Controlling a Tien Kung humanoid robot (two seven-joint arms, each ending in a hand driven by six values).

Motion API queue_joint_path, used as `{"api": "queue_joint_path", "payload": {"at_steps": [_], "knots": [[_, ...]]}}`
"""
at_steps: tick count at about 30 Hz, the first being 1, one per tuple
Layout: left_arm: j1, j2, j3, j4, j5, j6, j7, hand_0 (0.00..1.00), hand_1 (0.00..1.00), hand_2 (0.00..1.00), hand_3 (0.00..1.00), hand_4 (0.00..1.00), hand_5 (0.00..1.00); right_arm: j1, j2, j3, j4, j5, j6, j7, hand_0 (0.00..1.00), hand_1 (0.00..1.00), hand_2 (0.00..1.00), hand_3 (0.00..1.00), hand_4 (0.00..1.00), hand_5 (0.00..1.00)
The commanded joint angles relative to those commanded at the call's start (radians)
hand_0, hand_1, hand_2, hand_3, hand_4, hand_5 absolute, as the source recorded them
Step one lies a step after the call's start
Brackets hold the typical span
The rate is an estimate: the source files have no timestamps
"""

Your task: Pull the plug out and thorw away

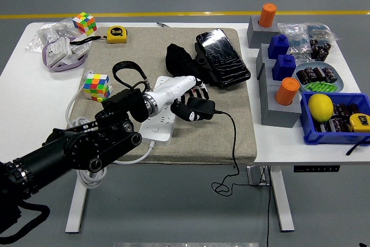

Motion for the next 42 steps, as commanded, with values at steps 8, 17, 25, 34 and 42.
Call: {"api": "queue_joint_path", "payload": {"at_steps": [8, 17, 25, 34, 42], "knots": [[0.013, -0.017, 0.042, 0.014, -0.025, -0.034, 0.024, 0.618, 0.68, 0.629, 0.661, 0.936, 0.002, -0.002, -0.002, -0.005, -0.002, -0.001, 0.003, -0.002, 0.539, 0.621, 0.672, 0.588, 0.978, 0.528], [0.034, 0.001, -0.002, -0.045, -0.032, -0.014, -0.055, 0.998, 0.998, 0.998, 0.998, 0.998, 0.659, -0.003, -0.004, -0.01, 0.0, 0.001, 0.001, -0.001, 0.541, 0.62, 0.672, 0.588, 0.978, 0.527], [0.109, 0.06, -0.133, -0.227, 0.002, 0.039, -0.089, 0.998, 0.998, 0.998, 0.998, 0.998, 0.658, 0.002, -0.004, -0.01, 0.002, 0.0, 0.001, 0.0, 0.54, 0.621, 0.672, 0.587, 0.978, 0.529], [0.293, 0.189, -0.304, -0.461, 0.08, 0.053, -0.055, 0.652, 0.756, 0.794, 0.978, 0.998, 0.371, -0.009, -0.002, 0.014, 0.0, -0.012, 0.005, -0.001, 0.539, 0.621, 0.672, 0.588, 0.978, 0.528], [0.448, 0.288, -0.363, -0.568, 0.174, -0.09, 0.116, 0.081, 0.073, 0.144, 0.901, 0.73, 0.002, -0.009, 0.002, 0.021, 0.003, -0.013, 0.006, 0.001, 0.542, 0.622, 0.672, 0.588, 0.978, 0.528]]}}
